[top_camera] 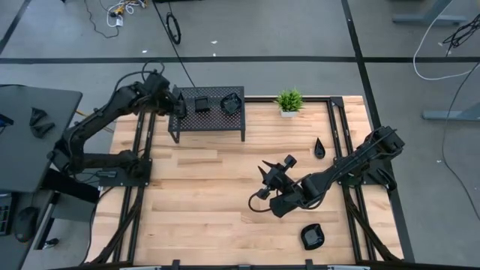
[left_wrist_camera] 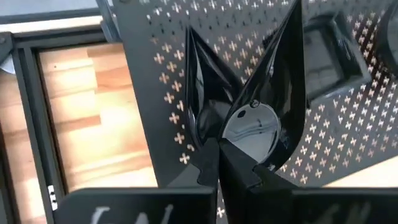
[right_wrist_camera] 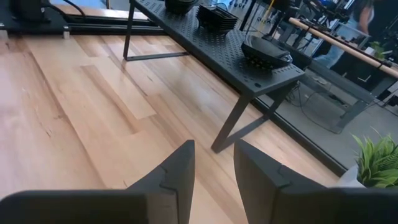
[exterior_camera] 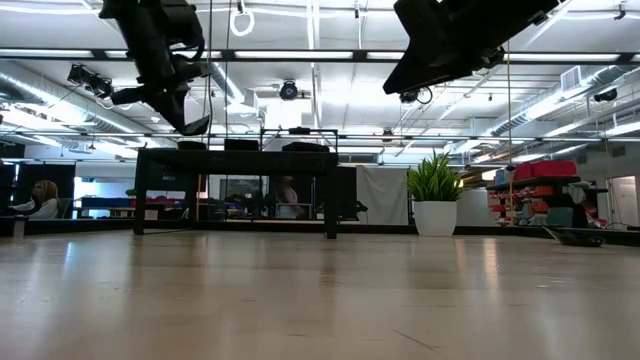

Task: Pick & Place Mini shaped plates
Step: Stack the black drop shaped plate on top of the black drop shaped plates on the shelf

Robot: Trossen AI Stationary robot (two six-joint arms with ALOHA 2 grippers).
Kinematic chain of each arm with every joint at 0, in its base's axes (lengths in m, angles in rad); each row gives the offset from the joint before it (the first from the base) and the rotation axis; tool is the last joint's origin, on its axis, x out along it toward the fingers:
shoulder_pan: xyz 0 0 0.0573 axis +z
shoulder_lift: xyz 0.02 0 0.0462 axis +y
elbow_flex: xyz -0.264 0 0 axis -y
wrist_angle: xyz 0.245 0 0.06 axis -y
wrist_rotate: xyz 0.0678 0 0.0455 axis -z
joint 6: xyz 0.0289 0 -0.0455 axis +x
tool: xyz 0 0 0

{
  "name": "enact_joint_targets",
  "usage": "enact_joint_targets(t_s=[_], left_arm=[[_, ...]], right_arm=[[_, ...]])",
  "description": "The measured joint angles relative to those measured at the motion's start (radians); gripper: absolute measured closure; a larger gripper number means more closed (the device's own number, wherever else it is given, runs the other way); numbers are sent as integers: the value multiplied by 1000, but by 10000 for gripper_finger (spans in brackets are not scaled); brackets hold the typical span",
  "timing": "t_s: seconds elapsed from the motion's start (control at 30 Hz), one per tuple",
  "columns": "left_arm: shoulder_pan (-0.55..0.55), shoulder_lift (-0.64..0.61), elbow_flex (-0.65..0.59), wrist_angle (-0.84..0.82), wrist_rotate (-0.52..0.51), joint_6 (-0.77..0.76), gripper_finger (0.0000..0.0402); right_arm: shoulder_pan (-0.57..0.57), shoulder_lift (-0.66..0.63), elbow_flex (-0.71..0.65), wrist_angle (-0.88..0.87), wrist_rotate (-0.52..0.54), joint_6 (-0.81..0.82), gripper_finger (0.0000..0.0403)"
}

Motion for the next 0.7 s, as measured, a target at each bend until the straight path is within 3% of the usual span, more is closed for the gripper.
enact_joint_targets(t_s=[0.7], left_arm=[[1, -1, 1, -28, -34, -53, 386]], right_arm=[[0, 0, 0, 48, -2, -40, 289]])
